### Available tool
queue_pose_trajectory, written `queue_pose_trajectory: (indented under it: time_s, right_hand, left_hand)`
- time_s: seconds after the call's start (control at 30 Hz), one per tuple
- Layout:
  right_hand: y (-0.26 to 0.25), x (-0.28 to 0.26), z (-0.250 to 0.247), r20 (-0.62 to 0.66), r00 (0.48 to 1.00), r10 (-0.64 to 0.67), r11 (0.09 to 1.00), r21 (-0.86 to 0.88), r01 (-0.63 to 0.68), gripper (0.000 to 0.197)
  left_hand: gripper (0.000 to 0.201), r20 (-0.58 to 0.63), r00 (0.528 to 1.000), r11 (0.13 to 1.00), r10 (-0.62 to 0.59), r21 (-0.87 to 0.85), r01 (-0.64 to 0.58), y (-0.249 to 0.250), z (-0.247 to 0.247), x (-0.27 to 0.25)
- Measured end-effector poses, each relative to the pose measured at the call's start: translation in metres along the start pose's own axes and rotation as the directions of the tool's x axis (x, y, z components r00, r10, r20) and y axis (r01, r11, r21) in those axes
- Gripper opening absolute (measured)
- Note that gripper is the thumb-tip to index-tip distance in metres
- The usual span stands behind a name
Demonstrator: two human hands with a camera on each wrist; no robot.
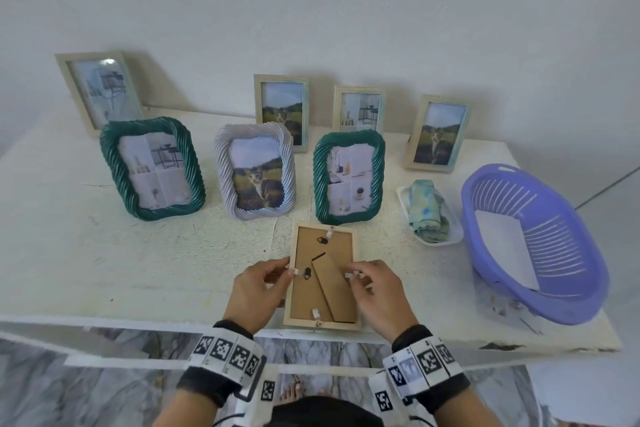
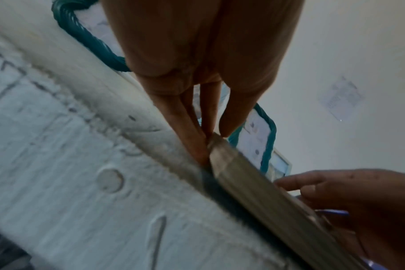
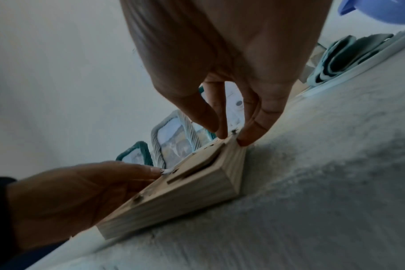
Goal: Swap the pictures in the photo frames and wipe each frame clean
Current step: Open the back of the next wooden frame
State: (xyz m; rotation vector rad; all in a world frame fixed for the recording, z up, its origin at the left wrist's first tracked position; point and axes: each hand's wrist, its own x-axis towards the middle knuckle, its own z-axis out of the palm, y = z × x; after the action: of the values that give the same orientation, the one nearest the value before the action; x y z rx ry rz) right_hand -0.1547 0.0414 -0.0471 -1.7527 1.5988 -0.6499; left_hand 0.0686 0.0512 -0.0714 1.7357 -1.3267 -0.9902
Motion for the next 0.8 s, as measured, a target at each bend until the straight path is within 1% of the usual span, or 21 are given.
queue_pose_trajectory:
  time_s: [0.1, 0.2, 0.3, 0.37, 0.47, 0.53, 0.67, 0.8]
  right_hand:
    - [0.002, -0.002, 0.009, 0.023, 1.000, -0.015, 0.995, -0.098, 0.017, 0.024]
    - [0.000, -0.004, 0.012, -0.002, 1.000, -0.029, 0.990, -0.137, 0.028, 0.021]
    - [0.000, -0.003, 0.015, -0.015, 0.999, -0.038, 0.985, -0.170, 0.035, 0.013]
    - [0.000, -0.001, 0.015, -0.004, 0.999, -0.035, 0.981, -0.192, 0.034, 0.009]
    - [0.001, 0.004, 0.013, 0.028, 0.999, -0.026, 0.973, -0.227, 0.032, 0.009]
    - [0.001, 0.005, 0.010, 0.053, 0.999, -0.013, 0.973, -0.229, 0.025, 0.007]
    - [0.002, 0.004, 0.005, 0.113, 0.994, 0.007, 0.976, -0.219, 0.018, 0.021]
    - [0.005, 0.003, 0.000, 0.151, 0.989, 0.005, 0.985, -0.173, 0.021, 0.030]
  left_hand:
    - [0.021, -0.010, 0.998, 0.992, 0.057, 0.109, -0.056, 0.000, 0.003, -0.002]
    - [0.026, 0.002, 0.994, 0.978, 0.108, 0.179, -0.106, -0.001, 0.005, -0.001]
    - [0.026, 0.018, 0.994, 0.968, 0.105, 0.229, -0.107, -0.005, 0.008, 0.003]
    - [0.025, -0.008, 0.994, 0.966, 0.106, 0.237, -0.101, -0.006, 0.010, 0.005]
    - [0.023, -0.047, 0.993, 0.951, 0.108, 0.295, -0.090, -0.003, 0.014, 0.007]
    - [0.025, -0.072, 0.993, 0.946, 0.098, 0.317, -0.071, 0.001, 0.017, 0.007]
    - [0.025, -0.106, 0.990, 0.953, 0.089, 0.299, -0.054, 0.004, 0.021, 0.006]
    - [0.024, -0.095, 0.992, 0.958, 0.088, 0.281, -0.058, 0.003, 0.020, 0.007]
